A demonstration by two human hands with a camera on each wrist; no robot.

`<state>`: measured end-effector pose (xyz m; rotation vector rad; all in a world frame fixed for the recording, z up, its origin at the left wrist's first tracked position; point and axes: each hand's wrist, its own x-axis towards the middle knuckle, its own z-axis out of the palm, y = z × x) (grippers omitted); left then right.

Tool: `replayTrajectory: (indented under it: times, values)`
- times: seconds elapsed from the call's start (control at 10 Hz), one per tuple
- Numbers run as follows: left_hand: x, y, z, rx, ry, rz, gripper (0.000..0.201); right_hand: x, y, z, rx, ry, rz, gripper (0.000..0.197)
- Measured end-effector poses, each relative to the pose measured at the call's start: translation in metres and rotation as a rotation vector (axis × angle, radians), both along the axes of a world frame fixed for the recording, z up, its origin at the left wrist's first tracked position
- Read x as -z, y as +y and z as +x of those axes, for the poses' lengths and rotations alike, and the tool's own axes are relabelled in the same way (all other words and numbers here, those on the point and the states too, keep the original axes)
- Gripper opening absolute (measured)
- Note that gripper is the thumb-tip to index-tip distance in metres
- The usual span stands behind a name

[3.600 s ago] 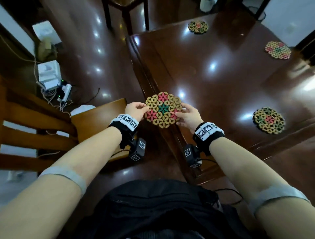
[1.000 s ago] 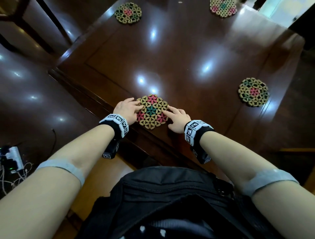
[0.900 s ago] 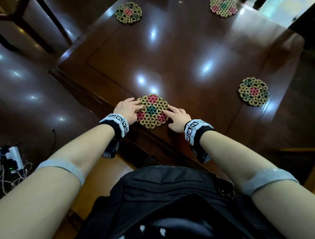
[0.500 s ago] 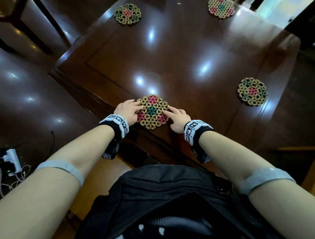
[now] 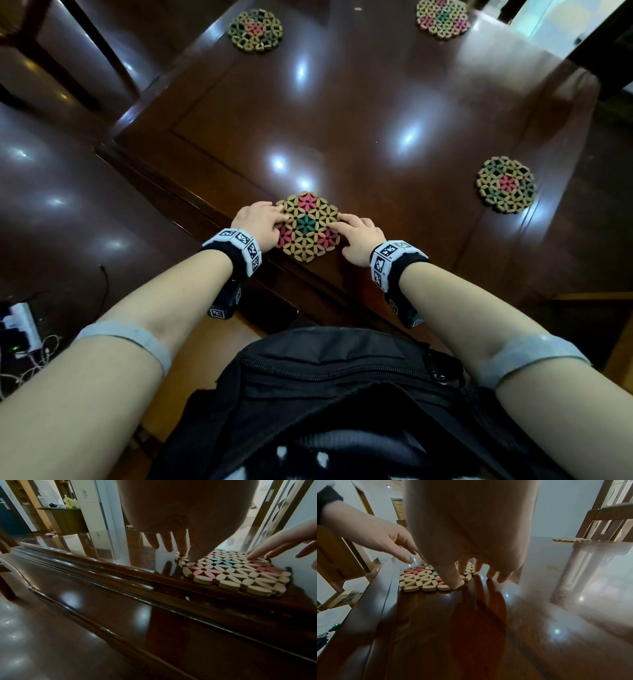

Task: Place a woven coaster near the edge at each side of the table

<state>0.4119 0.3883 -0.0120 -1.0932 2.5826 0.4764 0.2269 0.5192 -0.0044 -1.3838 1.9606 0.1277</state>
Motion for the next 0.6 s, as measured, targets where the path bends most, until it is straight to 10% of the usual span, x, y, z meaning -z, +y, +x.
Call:
replayTrajectory:
  times: [0.6]
  values:
    - [0.006, -0.014, -0.019, -0.238, 0.254, 0.088, 0.035, -0.015, -0.02, -0.018, 0.018, 0.049, -0.271, 0.045]
